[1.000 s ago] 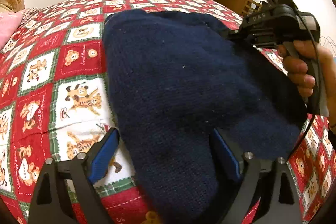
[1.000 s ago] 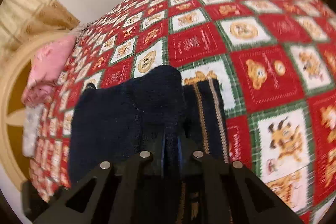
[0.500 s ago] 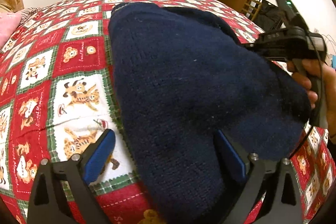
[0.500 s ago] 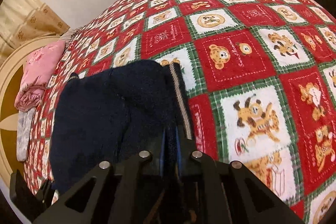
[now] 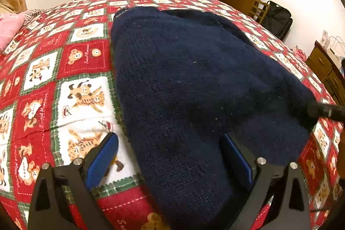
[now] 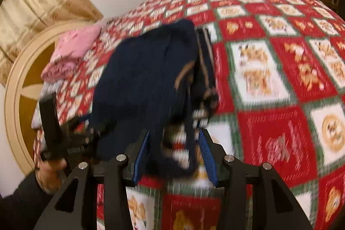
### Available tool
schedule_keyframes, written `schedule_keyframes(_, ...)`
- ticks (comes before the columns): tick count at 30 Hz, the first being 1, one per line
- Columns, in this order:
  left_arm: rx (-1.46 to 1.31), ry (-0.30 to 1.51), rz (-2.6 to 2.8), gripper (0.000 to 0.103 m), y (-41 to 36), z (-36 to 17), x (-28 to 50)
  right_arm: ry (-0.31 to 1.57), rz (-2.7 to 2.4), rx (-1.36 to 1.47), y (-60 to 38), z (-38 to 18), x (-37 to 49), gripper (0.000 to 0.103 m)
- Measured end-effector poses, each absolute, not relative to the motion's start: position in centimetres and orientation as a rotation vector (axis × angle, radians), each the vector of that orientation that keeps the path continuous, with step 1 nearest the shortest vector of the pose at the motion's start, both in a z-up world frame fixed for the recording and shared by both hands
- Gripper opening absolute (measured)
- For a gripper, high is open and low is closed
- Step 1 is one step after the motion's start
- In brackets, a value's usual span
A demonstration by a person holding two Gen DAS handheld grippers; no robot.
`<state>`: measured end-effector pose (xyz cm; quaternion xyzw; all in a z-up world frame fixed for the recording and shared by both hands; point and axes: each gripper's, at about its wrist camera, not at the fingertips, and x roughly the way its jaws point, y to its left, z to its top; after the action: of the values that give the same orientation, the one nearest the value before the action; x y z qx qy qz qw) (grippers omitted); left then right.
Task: Fold small clothes
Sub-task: 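Fold the lifted navy sweater in half with the left tool over the right tool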
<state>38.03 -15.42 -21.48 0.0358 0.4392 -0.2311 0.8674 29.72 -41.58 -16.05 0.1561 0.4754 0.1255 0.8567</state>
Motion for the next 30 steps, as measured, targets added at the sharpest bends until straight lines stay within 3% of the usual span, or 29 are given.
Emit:
schedule_keyframes(3, 0.065, 0.924, -0.483, 0.099, -15.3, -21.5, 38.0, 1.017, 0.225, 0.264, -40.8, -16.8, 29.2, 0.017)
schedule_keyframes(8, 0.046, 0.917, -0.493, 0.099, -14.6, -21.4, 37.4, 1.059, 0.237, 0.355, -41.5, -17.1, 27.4, 0.014)
schedule_keyframes(10, 0.050, 0.921, -0.501, 0.099, -14.7, -21.6, 37.5, 1.112, 0.249, 0.431, -42.8, -18.9, 28.0, 0.018)
schedule_keyframes(11, 0.053, 0.926, -0.498, 0.099, -14.8, -21.6, 37.6, 1.109, 0.247, 0.455, -43.5, -19.2, 28.3, 0.025)
schedule_keyframes(14, 0.066, 0.919, -0.489, 0.099, -14.9, -21.4, 37.6, 1.087, 0.221, 0.408, -43.1, -17.9, 28.4, 0.027)
schedule_keyframes(15, 0.073, 0.912, -0.489, 0.099, -14.9, -21.4, 37.5, 1.035, 0.173, 0.314, -42.3, -16.5, 28.1, 0.032)
schedule_keyframes(19, 0.062, 0.918, -0.487, 0.099, -15.1, -21.7, 37.7, 0.801, 0.127, 0.087, -38.4, -10.9, 28.0, 0.034)
schedule_keyframes(21, 0.063, 0.919, -0.484, 0.100, -15.2, -21.8, 37.7, 0.773, 0.197, 0.059, -36.5, -9.9, 28.9, 0.047)
schedule_keyframes(24, 0.059, 0.923, -0.489, 0.100, -15.1, -21.8, 37.6, 0.846, 0.272, 0.021, -34.3, -11.4, 31.6, 0.047)
schedule_keyframes(27, 0.041, 0.922, -0.488, 0.100, -14.7, -21.7, 37.5, 1.062, 0.226, 0.111, -36.2, -16.9, 34.3, 0.046)
schedule_keyframes(30, 0.031, 0.912, -0.485, 0.100, -14.2, -21.4, 37.3, 0.998, 0.270, 0.069, -36.1, -16.9, 33.3, 0.046)
